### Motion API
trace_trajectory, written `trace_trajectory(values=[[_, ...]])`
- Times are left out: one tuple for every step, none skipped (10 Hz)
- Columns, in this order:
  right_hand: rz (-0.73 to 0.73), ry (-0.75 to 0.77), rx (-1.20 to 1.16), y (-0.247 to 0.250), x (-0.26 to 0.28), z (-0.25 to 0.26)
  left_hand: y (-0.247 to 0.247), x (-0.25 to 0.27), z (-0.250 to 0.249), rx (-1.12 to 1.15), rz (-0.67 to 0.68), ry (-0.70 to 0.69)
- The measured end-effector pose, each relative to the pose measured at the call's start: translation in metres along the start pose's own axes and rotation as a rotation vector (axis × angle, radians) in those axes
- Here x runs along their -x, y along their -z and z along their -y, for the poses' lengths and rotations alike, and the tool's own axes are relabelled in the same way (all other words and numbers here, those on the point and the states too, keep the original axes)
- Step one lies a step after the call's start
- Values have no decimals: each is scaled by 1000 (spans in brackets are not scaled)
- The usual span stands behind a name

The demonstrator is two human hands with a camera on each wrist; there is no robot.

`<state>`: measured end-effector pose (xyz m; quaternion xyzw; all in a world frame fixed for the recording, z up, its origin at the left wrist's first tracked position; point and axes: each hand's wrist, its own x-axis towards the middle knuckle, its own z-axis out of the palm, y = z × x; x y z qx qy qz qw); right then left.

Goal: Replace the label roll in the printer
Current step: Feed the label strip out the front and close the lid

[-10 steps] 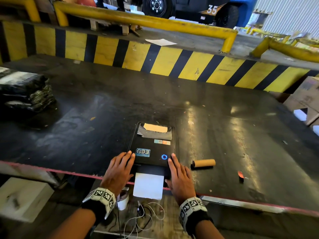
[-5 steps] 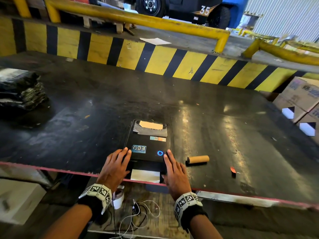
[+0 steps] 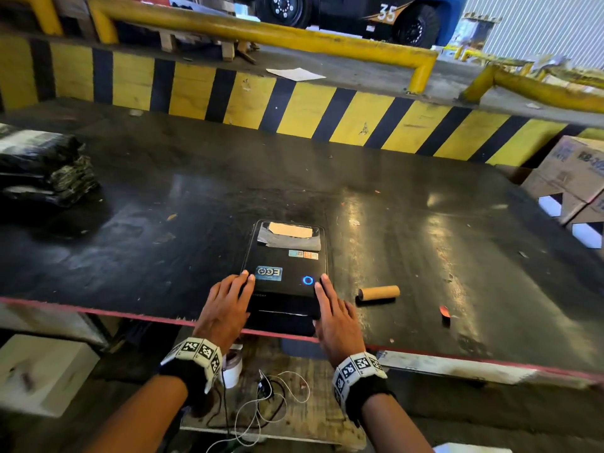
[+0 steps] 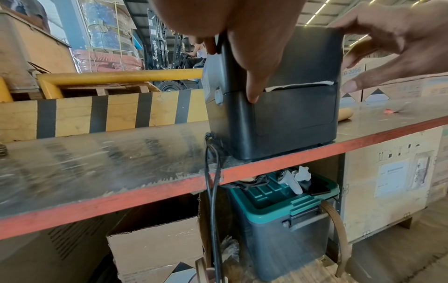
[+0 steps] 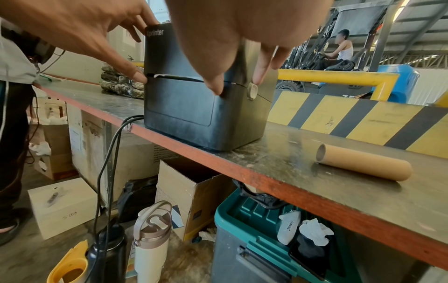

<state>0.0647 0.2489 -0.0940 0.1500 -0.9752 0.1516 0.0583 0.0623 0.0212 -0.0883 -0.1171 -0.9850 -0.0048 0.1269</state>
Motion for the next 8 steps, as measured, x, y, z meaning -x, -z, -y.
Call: trace_trajectory(values=[[35,6,-4,5,0,2,2,1,-2,5,-1,10],[44,13,-16,8,1,2,4,2,-3,11,8,24],[44,11,-18,8,2,1,3,3,-3,14,1,30],[32,3,-24,7,2,2,4,4,-5,26,3,40],[45,-9,-40,8,4,3,7,5,-5,55,19,39],[55,-10,-49,10,4,4,9,6,-7,110,41,66],[58,-20,-101,14,0,6,5,8,-3,228,-7,68],[-24,-51,-282,10,18,1,0,39,-10,501,10,229]])
